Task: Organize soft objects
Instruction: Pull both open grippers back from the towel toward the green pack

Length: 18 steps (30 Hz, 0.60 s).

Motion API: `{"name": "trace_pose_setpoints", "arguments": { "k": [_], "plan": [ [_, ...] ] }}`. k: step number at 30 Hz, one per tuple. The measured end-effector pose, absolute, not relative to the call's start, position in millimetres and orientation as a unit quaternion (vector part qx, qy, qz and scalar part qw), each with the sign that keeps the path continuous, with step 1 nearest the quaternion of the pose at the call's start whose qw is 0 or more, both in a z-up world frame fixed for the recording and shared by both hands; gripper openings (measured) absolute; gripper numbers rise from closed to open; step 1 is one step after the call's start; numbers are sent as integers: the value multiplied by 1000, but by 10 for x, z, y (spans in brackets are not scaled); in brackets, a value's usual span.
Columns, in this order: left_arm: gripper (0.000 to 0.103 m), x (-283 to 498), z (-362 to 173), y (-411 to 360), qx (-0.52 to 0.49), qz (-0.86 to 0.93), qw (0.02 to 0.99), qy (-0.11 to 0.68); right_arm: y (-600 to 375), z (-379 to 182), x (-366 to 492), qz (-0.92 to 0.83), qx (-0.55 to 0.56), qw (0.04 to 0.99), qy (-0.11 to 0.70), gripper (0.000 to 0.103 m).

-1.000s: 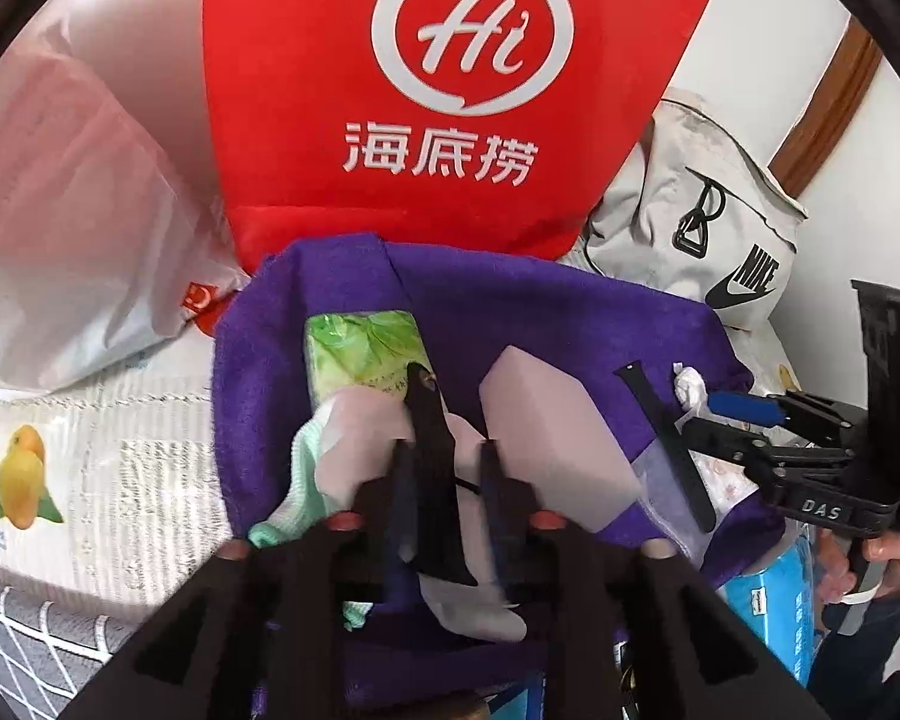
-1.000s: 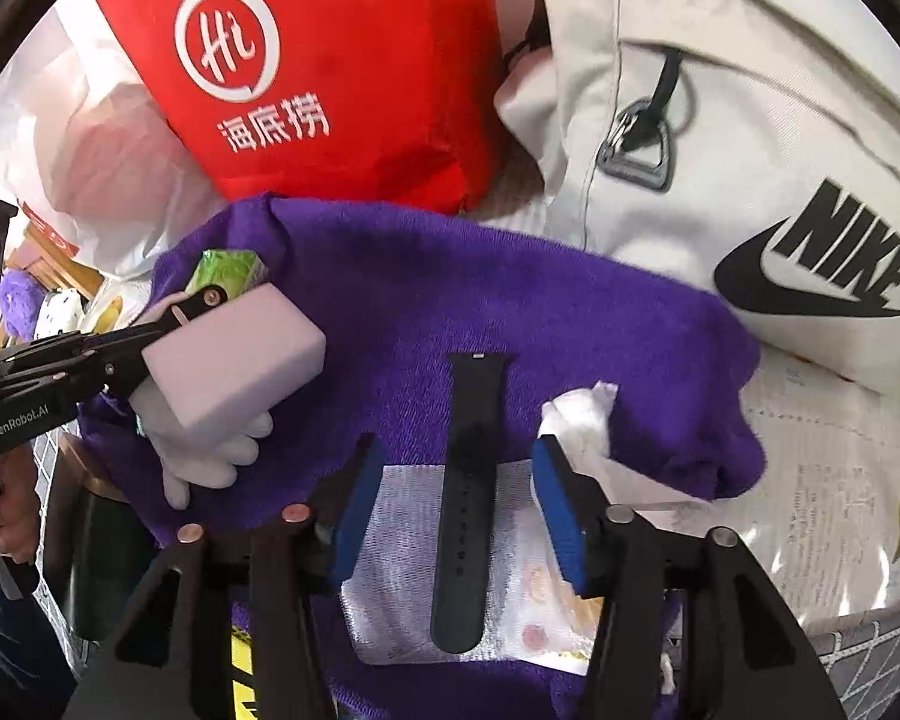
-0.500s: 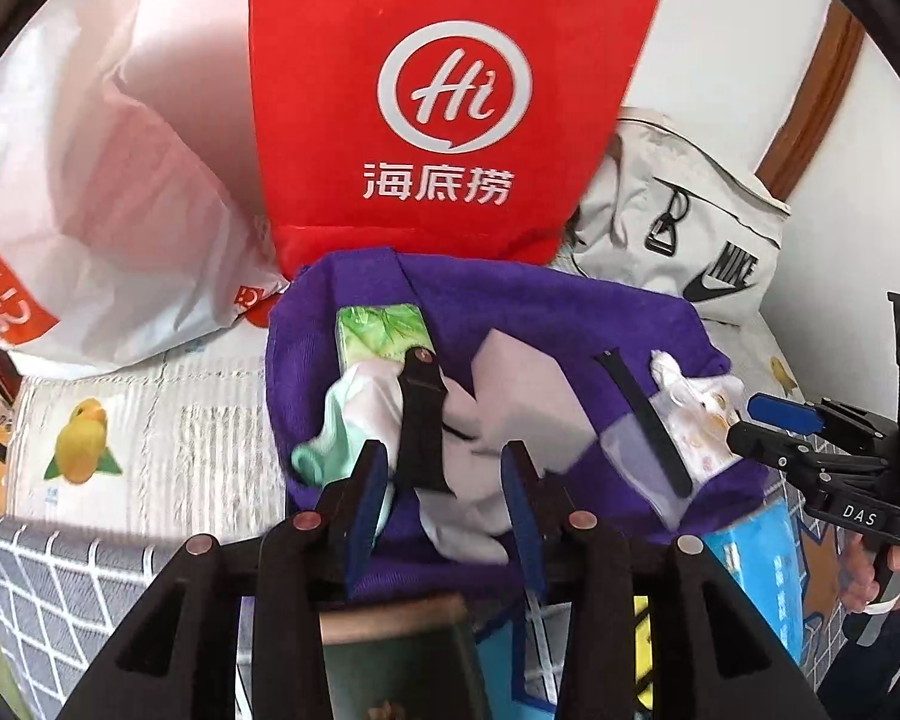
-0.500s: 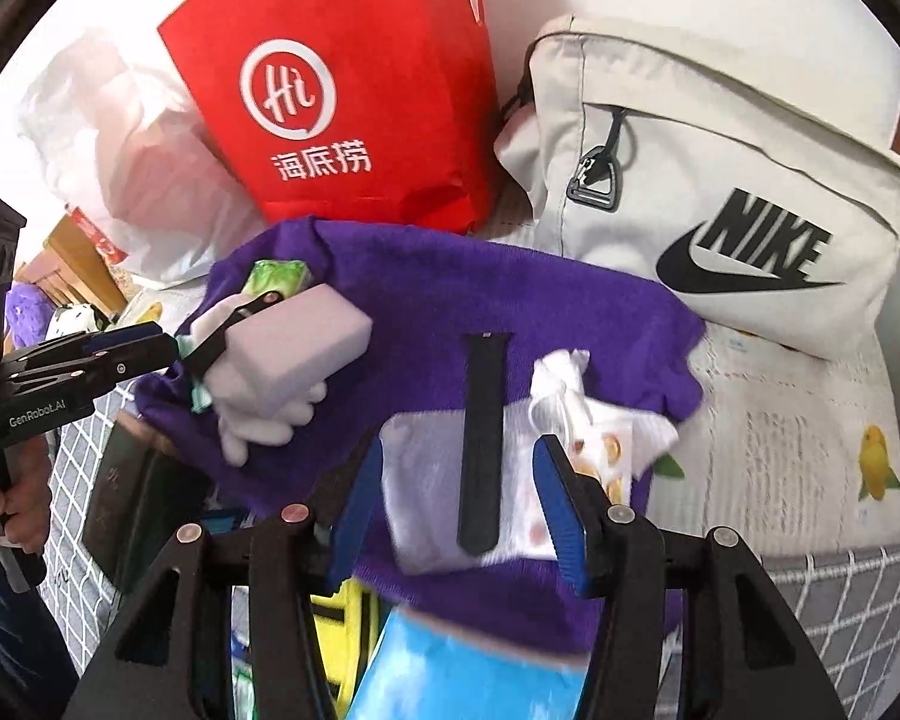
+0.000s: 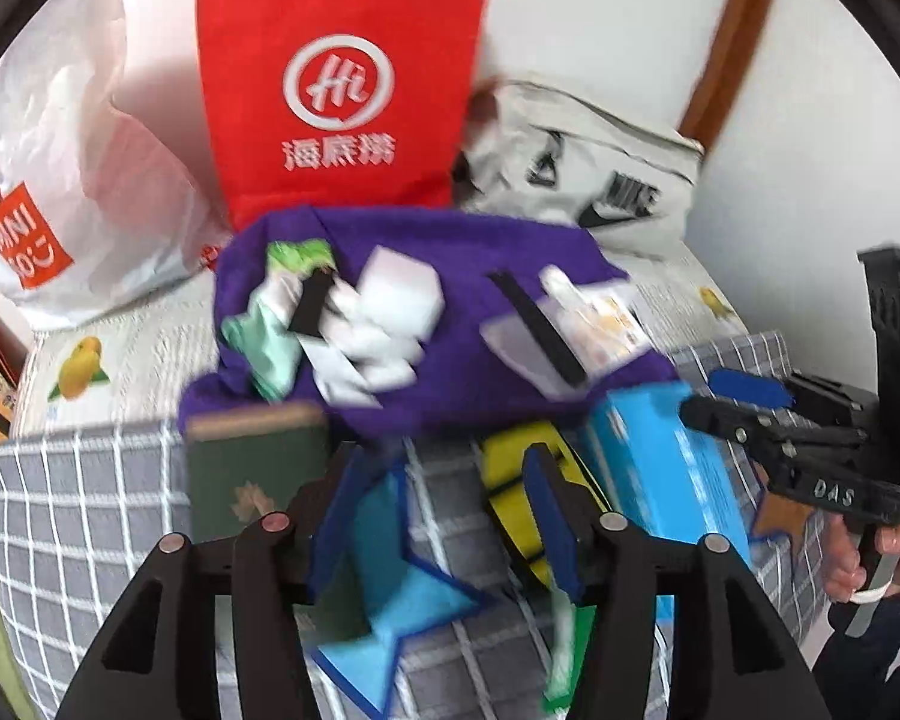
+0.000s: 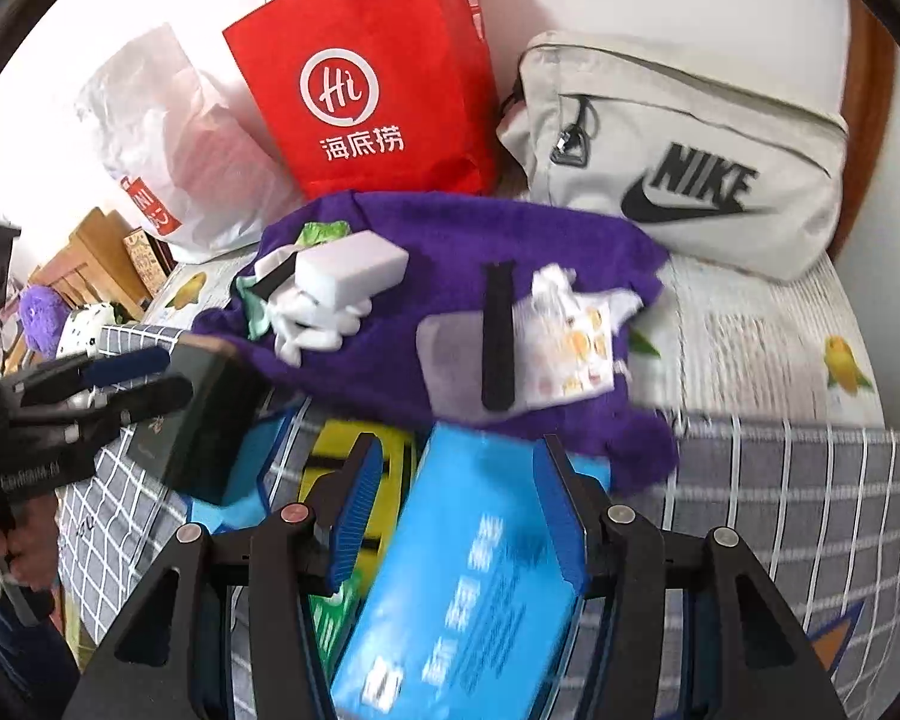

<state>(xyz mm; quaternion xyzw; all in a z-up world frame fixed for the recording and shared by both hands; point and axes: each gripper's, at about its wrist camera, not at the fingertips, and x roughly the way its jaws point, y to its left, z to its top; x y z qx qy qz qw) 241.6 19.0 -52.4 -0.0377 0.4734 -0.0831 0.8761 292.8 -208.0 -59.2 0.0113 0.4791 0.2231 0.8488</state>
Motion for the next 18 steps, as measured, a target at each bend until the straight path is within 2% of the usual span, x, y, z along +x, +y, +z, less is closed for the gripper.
{"name": "trace_pose_setpoints", "arguments": {
  "k": [6, 8, 18],
  "plan": [
    [61, 2031, -732, -133, -32, -99, 862, 496, -2173, -666, 2656, 223, 2, 846, 484, 53],
    [66, 1953, -808, -240, -26, -99, 860, 500, -2229, -659, 2590, 222, -1, 848, 481, 53],
    [67, 1796, -1205, -555, -1, -96, 842, 531, -2577, -779, 2334, 207, 11, 849, 485, 54]
  ]
}}
